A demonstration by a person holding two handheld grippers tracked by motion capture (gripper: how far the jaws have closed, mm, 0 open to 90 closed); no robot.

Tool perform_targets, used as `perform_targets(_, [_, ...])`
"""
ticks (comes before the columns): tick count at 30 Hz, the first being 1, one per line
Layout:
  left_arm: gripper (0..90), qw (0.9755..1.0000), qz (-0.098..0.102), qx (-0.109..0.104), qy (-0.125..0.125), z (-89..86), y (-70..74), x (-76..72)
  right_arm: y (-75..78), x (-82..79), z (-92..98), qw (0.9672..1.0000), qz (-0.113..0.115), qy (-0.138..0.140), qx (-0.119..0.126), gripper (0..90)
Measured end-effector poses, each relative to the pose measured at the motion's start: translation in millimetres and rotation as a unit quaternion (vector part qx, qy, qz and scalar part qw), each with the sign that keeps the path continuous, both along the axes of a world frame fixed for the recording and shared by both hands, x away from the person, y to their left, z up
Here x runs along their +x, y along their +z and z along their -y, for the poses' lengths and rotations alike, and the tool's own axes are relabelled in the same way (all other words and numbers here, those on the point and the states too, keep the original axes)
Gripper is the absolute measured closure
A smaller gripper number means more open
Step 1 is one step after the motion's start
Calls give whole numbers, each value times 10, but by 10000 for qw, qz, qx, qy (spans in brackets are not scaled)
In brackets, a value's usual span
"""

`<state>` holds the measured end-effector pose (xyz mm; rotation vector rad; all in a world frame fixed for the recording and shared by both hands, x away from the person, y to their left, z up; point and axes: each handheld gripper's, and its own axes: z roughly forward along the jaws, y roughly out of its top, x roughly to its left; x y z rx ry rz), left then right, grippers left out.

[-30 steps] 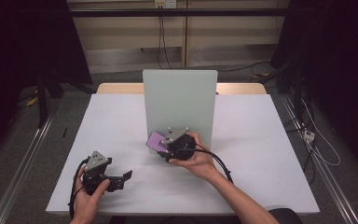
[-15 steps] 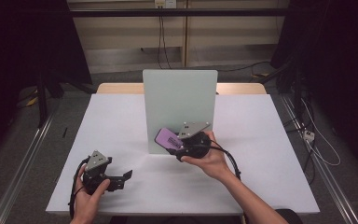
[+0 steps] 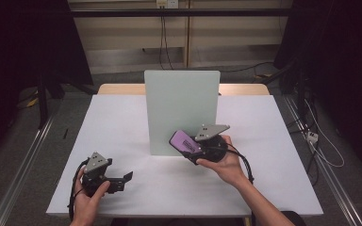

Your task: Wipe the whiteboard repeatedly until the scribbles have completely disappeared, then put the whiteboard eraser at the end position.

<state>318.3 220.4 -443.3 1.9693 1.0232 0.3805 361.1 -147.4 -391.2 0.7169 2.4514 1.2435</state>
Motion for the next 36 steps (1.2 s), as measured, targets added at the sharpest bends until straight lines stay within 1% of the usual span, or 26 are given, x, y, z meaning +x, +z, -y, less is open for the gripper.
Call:
perform_targets(4, [49,10000,23,-3,-14,8,2,-2,25,-19,76,10000,-68,-35,23,416])
perform_targets(7, [49,10000,-2,11,-8,-1,-7,5,40,-32,133,9999,-102,-50,9,416])
perform_targets(9, [49,10000,-13,-34,23,-3,-15,11,45,-42,172,9999,-120,-80,-4,416])
perform_targets(11, [49,10000,-26,-24,16,-7,-15,16,39,-48,211,9998,-158,-112,15,416])
perform_targets(15, [49,10000,-35,-6,14,-3,-19,22,13,-71,280,9997,-196,-143,-53,416])
perform_targets(17, [49,10000,-43,-7,13,-1,-19,19,21,-88,317,9996,-205,-180,31,416])
perform_targets(19, [49,10000,-21,-16,8,-1,-11,8,37,-101,346,9997,-182,-169,-9,416])
perform_targets(21, [49,10000,8,-27,17,-9,-2,8,58,-116,375,9996,-200,-191,89,416])
perform_targets(24, [49,10000,9,-40,34,-9,1,12,95,-138,409,9997,-177,-160,78,416])
perform_targets(26, [49,10000,10,-6,18,-6,5,8,116,-154,423,9997,-171,-157,59,416])
perform_targets(32, [49,10000,17,-11,-2,6,2,9,148,-202,453,9996,-266,-88,20,416])
perform_targets(36, [49,10000,15,-7,6,-6,6,6,133,-210,424,9994,-326,0,-85,416])
